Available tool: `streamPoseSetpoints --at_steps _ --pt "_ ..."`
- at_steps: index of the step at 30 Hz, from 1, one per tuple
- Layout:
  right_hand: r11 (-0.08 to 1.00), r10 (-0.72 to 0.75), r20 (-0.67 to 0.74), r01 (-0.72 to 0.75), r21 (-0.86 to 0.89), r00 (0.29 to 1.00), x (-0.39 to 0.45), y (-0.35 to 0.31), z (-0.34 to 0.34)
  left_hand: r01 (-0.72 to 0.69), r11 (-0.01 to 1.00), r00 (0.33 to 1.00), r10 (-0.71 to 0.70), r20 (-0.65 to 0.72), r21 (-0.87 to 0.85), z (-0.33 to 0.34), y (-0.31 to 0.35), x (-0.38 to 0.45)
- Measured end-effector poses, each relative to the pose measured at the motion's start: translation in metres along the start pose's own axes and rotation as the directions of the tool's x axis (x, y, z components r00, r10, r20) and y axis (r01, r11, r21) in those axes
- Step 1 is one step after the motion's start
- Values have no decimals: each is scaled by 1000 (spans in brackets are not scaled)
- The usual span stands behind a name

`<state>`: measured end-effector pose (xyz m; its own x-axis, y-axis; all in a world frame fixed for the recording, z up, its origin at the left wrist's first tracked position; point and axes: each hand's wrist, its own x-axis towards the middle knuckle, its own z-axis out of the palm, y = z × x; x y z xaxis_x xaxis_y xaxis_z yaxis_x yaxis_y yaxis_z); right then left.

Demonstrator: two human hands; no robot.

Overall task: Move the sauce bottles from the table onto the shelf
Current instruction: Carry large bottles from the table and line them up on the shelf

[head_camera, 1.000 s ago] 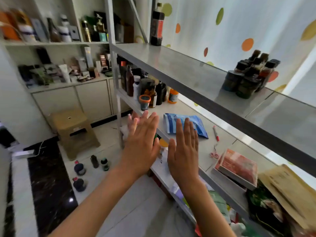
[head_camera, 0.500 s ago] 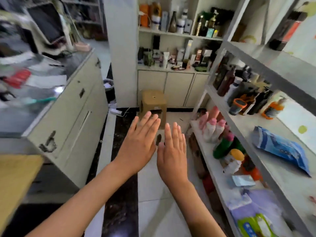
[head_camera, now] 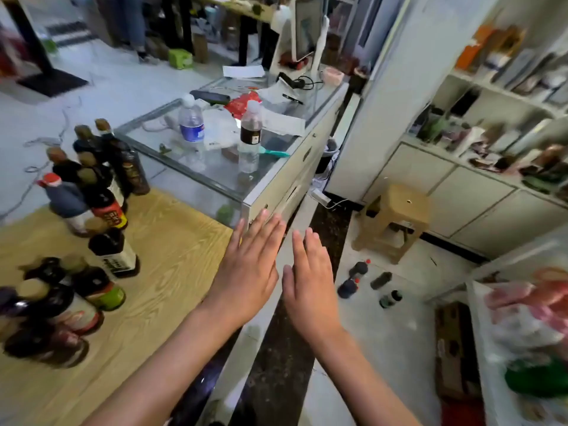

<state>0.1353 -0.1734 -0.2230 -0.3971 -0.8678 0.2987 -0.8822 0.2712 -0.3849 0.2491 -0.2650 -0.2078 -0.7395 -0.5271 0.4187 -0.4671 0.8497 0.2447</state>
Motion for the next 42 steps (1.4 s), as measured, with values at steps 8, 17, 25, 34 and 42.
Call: streamPoseSetpoints --at_steps 8,17,25,34,42 --pt "973 -221 211 201 115 952 55 -99 88 354 935 935 -354 -3 -23 -27 -106 -60" --pt "906 -398 501 243 347 768 85 -169 171 697 708 693 -705 -150 -112 -42 -166 -112" --pt "882 -248 673 -124 454 697 139 -194 255 682 506 462 -858 225 528 -39 -240 -82" --pt "842 -329 690 -130 524 645 178 -196 311 356 632 322 -774 545 688 -36 -290 -56" --pt "772 -298 650 -224 595 699 171 -163 302 639 641 401 -749 528 425 -33 -292 -57"
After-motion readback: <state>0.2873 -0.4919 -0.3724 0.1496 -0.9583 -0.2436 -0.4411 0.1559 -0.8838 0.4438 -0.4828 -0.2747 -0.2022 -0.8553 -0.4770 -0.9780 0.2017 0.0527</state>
